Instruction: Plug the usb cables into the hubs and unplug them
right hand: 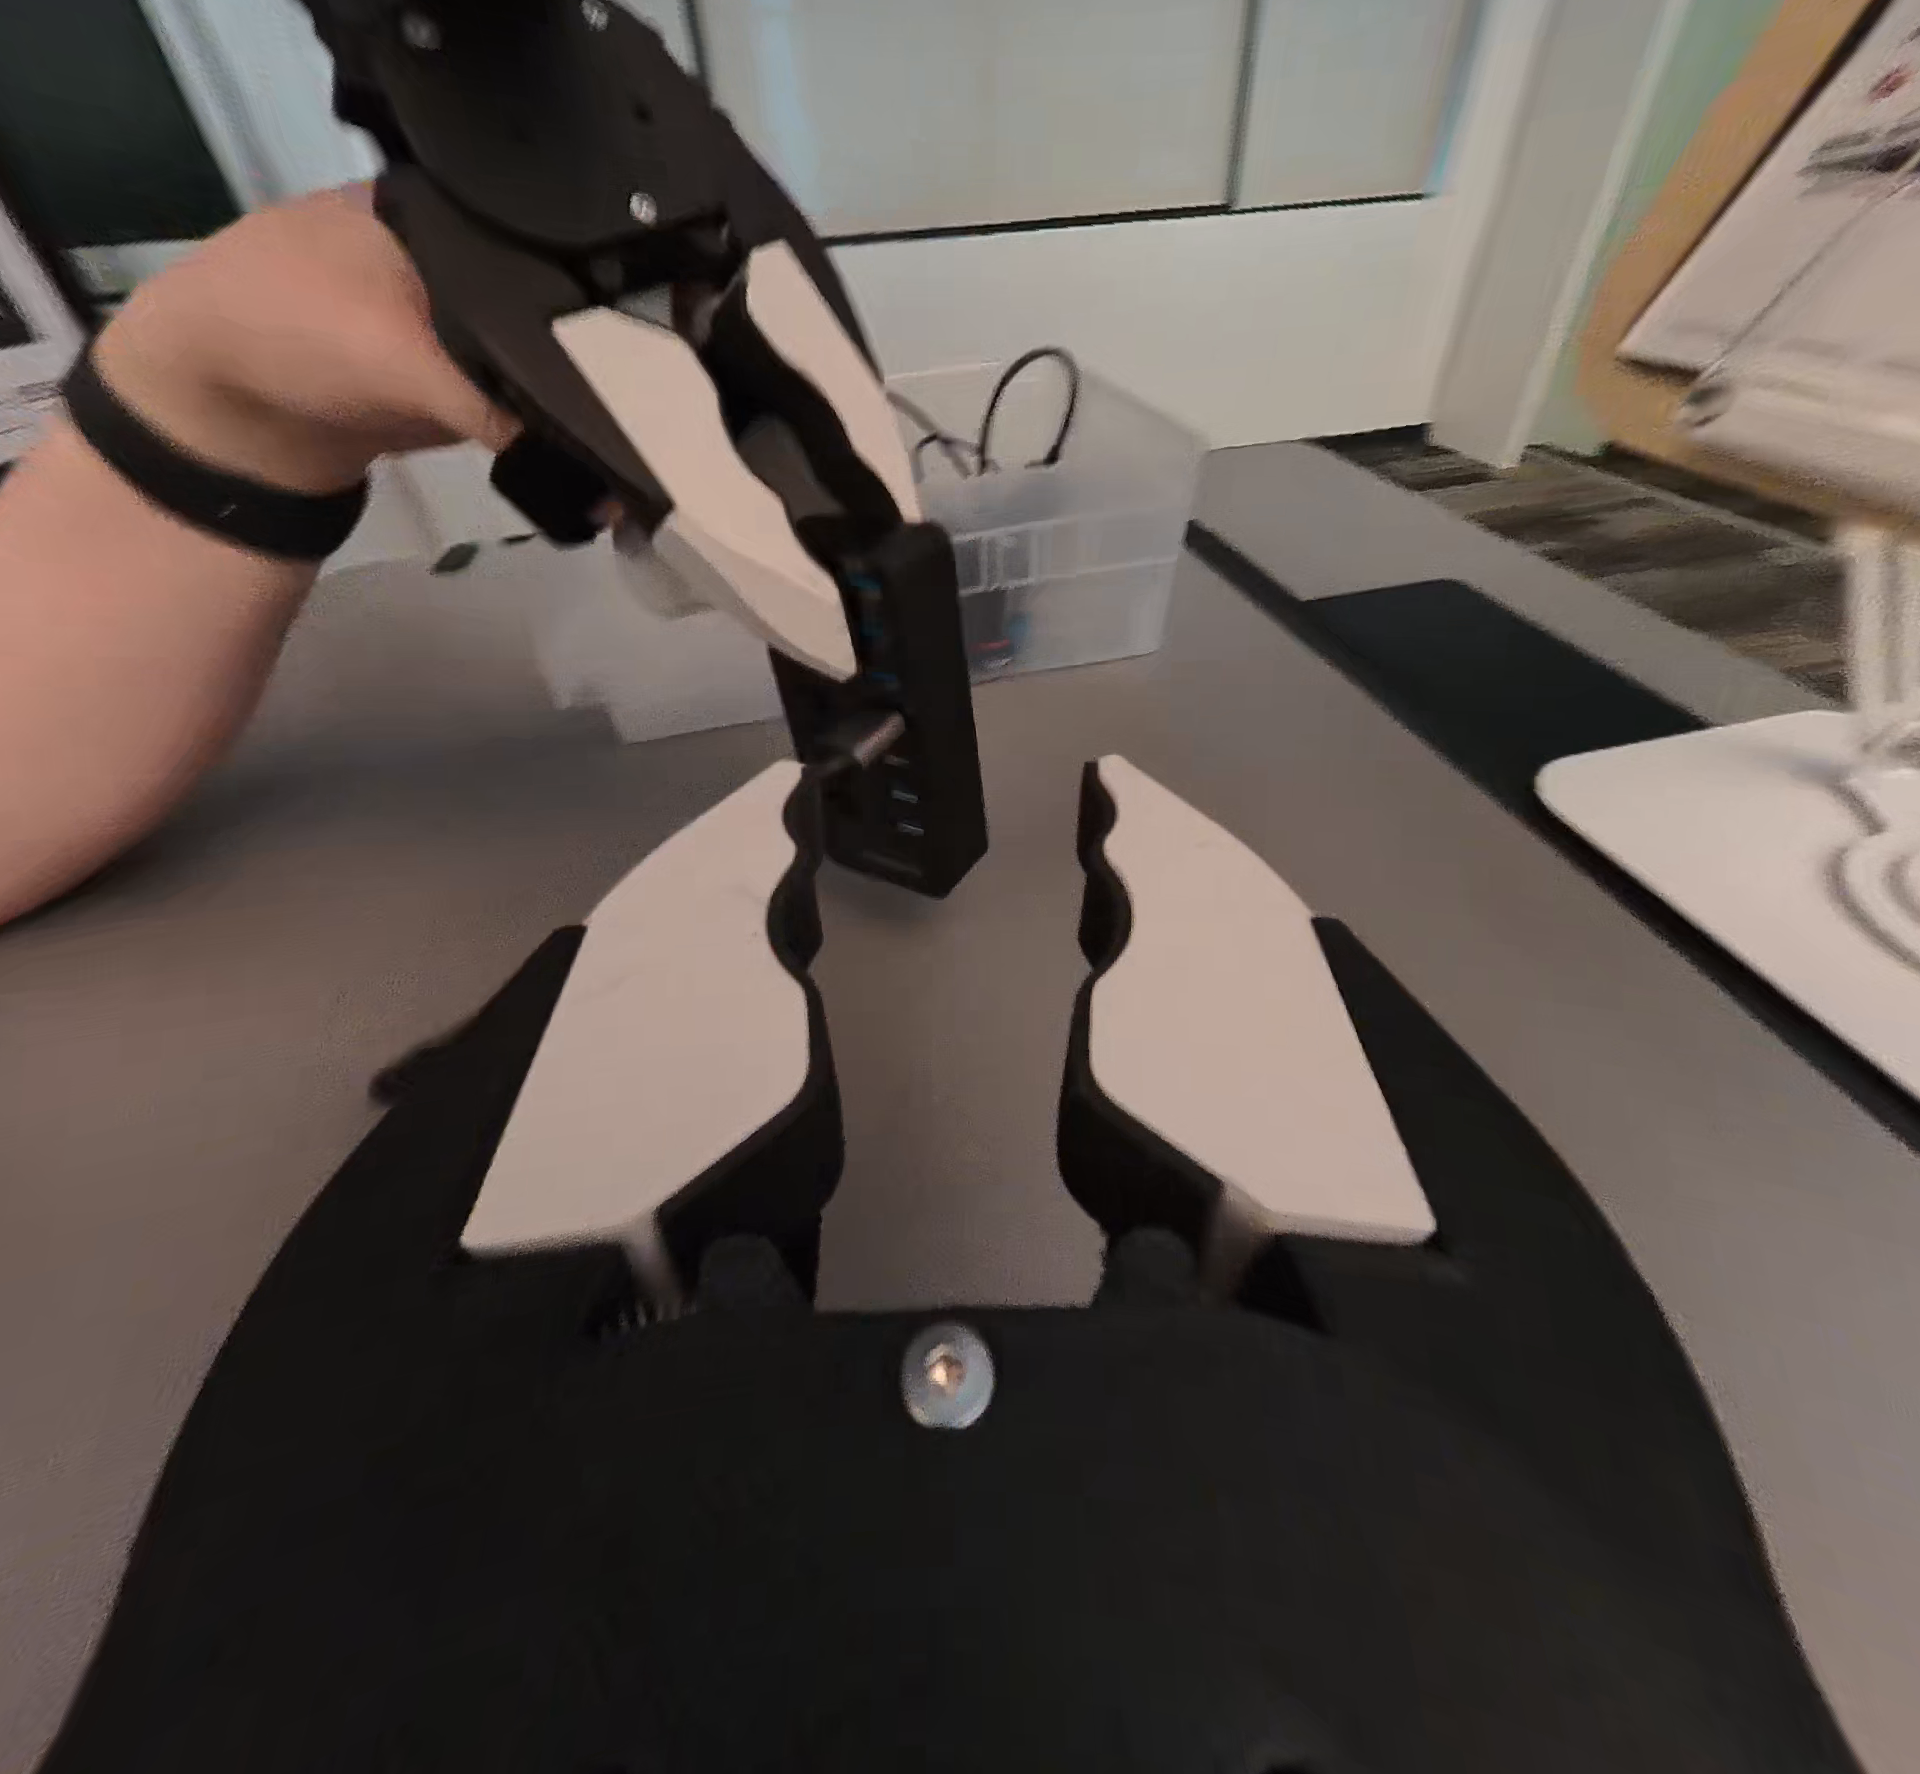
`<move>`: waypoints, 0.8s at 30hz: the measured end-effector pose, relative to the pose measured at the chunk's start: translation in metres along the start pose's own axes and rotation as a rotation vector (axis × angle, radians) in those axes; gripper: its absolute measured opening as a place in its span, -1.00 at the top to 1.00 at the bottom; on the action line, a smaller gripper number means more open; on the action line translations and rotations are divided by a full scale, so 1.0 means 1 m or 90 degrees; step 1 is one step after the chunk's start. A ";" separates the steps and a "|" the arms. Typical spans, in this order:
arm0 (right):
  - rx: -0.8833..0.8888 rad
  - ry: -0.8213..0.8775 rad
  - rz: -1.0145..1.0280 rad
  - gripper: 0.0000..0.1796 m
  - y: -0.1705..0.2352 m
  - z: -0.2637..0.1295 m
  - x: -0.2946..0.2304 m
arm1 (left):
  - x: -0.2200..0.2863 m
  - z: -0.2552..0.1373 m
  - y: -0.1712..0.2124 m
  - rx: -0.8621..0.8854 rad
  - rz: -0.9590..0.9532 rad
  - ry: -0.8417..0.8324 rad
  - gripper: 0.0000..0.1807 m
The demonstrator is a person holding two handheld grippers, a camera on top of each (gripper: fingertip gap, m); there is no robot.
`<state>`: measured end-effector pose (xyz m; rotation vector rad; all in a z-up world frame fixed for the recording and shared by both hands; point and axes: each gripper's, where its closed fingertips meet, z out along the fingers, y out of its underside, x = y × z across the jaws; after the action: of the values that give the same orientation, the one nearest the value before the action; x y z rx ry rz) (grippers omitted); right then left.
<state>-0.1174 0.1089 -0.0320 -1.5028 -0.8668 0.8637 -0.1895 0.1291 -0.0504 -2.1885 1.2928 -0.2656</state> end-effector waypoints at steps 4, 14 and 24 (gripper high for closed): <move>0.029 0.141 0.023 0.53 -0.018 0.021 -0.002 | -0.010 0.005 0.005 -0.012 -0.066 -0.017 0.71; -0.102 0.249 0.000 0.73 0.040 0.059 -0.017 | -0.001 0.019 0.007 -0.041 -0.063 -0.002 0.71; -0.108 0.258 0.021 0.71 0.047 0.052 -0.007 | 0.008 0.026 0.006 -0.051 -0.061 0.007 0.71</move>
<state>-0.1641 0.1223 -0.0831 -1.7655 -0.6262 0.4907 -0.1780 0.1303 -0.0761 -2.3234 1.2256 -0.2678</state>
